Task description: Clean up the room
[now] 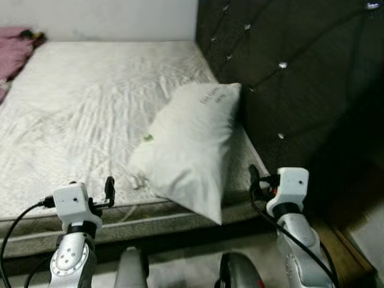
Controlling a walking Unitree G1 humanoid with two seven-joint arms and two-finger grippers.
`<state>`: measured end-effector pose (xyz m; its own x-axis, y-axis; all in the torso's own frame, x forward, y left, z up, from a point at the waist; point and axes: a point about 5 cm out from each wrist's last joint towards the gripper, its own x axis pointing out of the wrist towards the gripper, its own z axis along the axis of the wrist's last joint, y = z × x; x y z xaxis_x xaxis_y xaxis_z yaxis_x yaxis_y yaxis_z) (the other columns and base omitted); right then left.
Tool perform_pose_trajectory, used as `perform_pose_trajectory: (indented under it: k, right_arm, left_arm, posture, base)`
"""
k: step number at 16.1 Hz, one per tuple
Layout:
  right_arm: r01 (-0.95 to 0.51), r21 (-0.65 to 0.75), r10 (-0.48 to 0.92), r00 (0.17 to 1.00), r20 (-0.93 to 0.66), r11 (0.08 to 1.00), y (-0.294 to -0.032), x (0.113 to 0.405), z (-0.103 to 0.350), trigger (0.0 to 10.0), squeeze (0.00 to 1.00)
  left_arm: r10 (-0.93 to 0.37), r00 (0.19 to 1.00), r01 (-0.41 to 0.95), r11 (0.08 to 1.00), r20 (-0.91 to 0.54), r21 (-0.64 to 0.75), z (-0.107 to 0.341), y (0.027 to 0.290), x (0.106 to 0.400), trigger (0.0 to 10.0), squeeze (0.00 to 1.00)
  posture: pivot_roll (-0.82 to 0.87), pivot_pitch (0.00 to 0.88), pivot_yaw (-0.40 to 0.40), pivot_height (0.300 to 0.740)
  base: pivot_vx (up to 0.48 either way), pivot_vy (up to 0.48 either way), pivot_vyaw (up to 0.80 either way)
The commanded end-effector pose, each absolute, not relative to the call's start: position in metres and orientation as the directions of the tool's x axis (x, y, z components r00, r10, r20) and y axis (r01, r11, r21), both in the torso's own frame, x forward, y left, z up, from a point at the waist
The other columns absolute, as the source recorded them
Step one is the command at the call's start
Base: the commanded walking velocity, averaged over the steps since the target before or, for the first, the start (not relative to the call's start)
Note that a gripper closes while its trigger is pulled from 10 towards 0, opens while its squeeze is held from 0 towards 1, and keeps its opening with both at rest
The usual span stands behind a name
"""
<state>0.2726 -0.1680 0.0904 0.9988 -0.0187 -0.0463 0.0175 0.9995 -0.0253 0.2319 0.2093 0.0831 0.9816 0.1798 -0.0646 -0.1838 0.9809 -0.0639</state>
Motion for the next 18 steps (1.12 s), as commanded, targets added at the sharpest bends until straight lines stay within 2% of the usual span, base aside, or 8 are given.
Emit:
perform_pose_trajectory:
  k: [1,5,18]
  right_arm:
    - [0.013,-0.035,-0.015,0.998,-0.055,0.999,-0.1690,0.2733,0.0890,10.0,0.00]
    - [-0.003,-0.036,0.001,0.998,-0.059,0.999,-0.1674,0.2739,0.0882,10.0,0.00]
    - [-0.043,-0.045,0.041,0.998,-0.053,0.998,-0.1620,0.2760,0.0885,10.0,0.00]
  left_arm:
    - [0.177,0.981,-0.183,0.980,-0.080,-0.073,0.0813,0.2081,0.2328,10.0,0.00]
    - [0.159,0.985,-0.165,0.982,-0.066,-0.094,0.0822,0.2073,0.2332,10.0,0.00]
    - [0.134,0.989,-0.140,0.985,-0.066,-0.101,0.0817,0.2049,0.2364,10.0,0.00]
  posture:
    - [0.06,0.077,-0.031,0.609]
    - [0.06,0.073,-0.033,0.609]
    - [0.06,0.078,-0.033,0.609]
  base:
    - [0.000,0.000,0.00]
    - [0.074,0.000,0.00]
    - [0.438,0.000,0.00]
